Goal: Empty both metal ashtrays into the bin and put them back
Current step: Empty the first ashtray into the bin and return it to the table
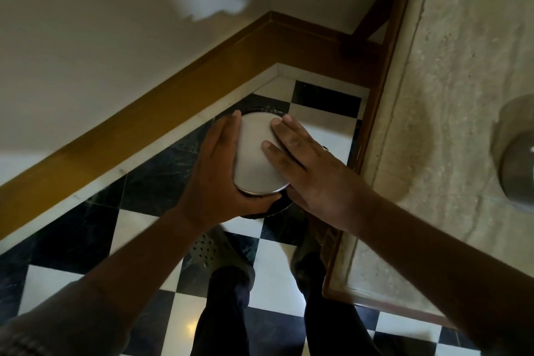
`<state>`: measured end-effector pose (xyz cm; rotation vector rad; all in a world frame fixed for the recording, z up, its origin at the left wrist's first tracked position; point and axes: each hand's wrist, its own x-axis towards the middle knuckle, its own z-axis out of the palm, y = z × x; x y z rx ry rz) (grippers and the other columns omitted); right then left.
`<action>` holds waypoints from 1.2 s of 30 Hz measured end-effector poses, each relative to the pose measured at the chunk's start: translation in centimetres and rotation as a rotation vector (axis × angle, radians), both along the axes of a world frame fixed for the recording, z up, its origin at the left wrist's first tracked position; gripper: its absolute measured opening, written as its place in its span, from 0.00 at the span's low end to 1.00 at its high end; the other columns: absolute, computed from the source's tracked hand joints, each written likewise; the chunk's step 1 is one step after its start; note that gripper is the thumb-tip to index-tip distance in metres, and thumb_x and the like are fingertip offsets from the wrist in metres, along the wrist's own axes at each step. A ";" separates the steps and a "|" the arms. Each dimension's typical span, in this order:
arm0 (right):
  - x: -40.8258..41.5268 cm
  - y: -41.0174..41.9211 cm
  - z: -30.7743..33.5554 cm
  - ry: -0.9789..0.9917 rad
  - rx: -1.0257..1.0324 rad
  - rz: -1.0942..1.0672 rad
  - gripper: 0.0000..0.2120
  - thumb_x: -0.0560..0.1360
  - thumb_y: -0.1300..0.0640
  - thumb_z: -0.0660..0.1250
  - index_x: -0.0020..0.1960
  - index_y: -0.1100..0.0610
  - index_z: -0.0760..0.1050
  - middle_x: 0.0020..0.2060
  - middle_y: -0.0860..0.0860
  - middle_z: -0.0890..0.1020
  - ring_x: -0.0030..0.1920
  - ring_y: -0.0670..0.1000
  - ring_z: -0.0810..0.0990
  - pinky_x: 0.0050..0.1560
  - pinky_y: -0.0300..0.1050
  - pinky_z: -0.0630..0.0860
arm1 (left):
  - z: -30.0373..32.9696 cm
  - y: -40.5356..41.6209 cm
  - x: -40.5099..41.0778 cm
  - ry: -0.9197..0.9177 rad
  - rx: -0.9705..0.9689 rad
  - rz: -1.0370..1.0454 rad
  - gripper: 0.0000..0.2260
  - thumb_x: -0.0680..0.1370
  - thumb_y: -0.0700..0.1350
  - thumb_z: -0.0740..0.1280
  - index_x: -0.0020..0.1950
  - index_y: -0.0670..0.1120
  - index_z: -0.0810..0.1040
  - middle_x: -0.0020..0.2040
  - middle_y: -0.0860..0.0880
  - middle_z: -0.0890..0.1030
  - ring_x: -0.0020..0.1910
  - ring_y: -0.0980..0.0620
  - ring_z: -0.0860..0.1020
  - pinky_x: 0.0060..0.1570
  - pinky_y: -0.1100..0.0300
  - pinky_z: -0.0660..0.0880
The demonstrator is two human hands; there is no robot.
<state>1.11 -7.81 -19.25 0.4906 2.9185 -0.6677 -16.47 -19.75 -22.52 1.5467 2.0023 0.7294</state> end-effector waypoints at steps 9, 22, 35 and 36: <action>0.0 -1.4 0.5 0.119 -0.129 -0.100 0.30 0.73 0.56 0.68 0.71 0.64 0.66 0.71 0.65 0.68 0.74 0.64 0.63 0.71 0.58 0.67 | 1.8 -0.8 -0.1 -0.247 -0.054 0.098 0.52 0.64 0.62 0.77 0.80 0.43 0.57 0.75 0.41 0.68 0.71 0.53 0.68 0.65 0.74 0.69; -0.1 -3.6 5.8 0.213 -0.567 -1.299 0.15 0.81 0.57 0.59 0.66 0.55 0.74 0.50 0.45 0.75 0.53 0.48 0.77 0.57 0.49 0.79 | 11.1 4.1 3.5 -0.900 -0.384 0.710 0.09 0.84 0.56 0.59 0.61 0.64 0.76 0.64 0.56 0.79 0.65 0.51 0.78 0.70 0.40 0.73; 9.9 3.8 10.7 0.248 -0.649 -1.659 0.12 0.76 0.58 0.59 0.45 0.47 0.81 0.38 0.49 0.83 0.43 0.53 0.83 0.46 0.60 0.83 | 18.1 13.9 12.8 -0.973 -0.629 0.483 0.19 0.81 0.59 0.61 0.68 0.51 0.76 0.66 0.45 0.77 0.63 0.45 0.76 0.56 0.45 0.80; 10.5 4.0 10.6 0.261 -0.672 -1.678 0.12 0.74 0.58 0.59 0.45 0.48 0.81 0.38 0.50 0.84 0.43 0.53 0.83 0.46 0.60 0.83 | 18.0 14.4 13.4 -0.946 -0.622 0.431 0.19 0.80 0.59 0.60 0.67 0.52 0.76 0.67 0.45 0.76 0.65 0.44 0.76 0.59 0.43 0.79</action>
